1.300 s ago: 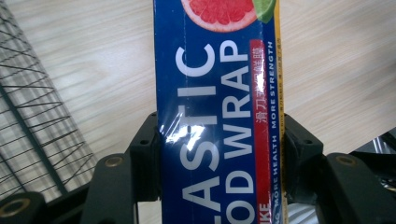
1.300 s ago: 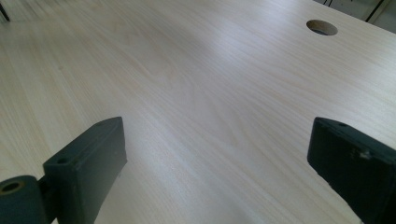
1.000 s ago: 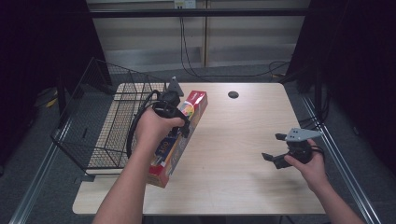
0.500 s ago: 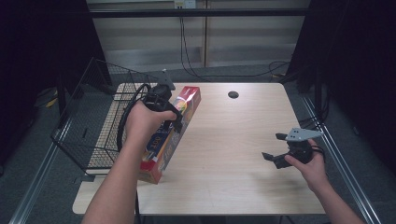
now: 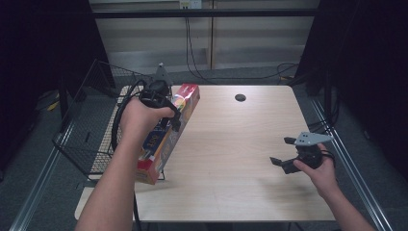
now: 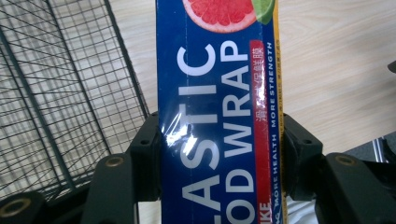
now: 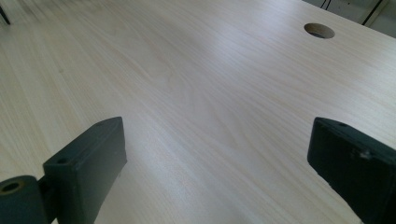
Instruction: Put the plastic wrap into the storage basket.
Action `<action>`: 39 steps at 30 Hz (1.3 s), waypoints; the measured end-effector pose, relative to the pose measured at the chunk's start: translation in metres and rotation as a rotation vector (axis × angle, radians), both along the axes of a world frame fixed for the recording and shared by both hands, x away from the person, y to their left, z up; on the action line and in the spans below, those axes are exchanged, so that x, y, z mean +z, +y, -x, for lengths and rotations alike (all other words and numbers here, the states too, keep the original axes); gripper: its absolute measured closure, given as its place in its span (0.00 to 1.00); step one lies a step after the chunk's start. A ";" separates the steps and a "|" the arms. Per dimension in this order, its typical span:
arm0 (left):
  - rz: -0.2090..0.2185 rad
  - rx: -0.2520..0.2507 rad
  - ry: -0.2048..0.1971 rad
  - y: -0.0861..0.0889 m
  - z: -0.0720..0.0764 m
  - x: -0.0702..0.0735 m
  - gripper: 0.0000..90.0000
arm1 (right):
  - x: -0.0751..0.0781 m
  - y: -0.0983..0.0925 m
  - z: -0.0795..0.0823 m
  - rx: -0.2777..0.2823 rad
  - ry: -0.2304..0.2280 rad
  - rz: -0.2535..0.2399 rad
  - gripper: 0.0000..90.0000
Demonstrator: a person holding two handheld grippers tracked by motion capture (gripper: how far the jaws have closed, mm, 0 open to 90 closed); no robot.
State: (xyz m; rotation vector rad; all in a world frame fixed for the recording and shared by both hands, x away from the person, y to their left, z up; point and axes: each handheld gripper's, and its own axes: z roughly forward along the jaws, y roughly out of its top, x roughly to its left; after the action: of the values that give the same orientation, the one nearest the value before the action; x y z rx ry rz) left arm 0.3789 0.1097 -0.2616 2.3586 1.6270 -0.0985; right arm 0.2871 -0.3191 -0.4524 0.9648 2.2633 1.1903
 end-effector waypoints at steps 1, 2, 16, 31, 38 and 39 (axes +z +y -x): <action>0.000 0.000 0.000 0.000 0.000 0.000 0.49 | 0.000 0.000 0.000 0.000 0.000 0.000 0.05; 0.003 0.020 -0.011 0.000 0.000 0.000 0.49 | 0.000 0.000 0.000 0.005 0.005 -0.001 0.05; -0.030 0.057 -0.007 0.017 -0.001 0.012 0.49 | 0.001 0.000 0.000 -0.001 -0.002 0.002 0.05; -0.034 0.105 -0.013 0.033 -0.003 0.019 0.49 | 0.000 0.001 0.000 -0.010 -0.008 0.006 0.05; -0.037 0.125 -0.011 0.045 -0.004 0.026 0.49 | -0.001 0.001 -0.001 -0.010 -0.005 0.000 0.05; -0.037 0.125 -0.011 0.045 -0.004 0.026 0.49 | -0.001 0.001 -0.001 -0.010 -0.005 0.000 0.05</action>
State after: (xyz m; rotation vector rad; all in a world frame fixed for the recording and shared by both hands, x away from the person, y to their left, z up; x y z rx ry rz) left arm 0.3831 0.1547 -0.2352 2.2732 1.7803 -0.0309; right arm 0.2877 -0.3185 -0.4529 0.9712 2.2521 1.1869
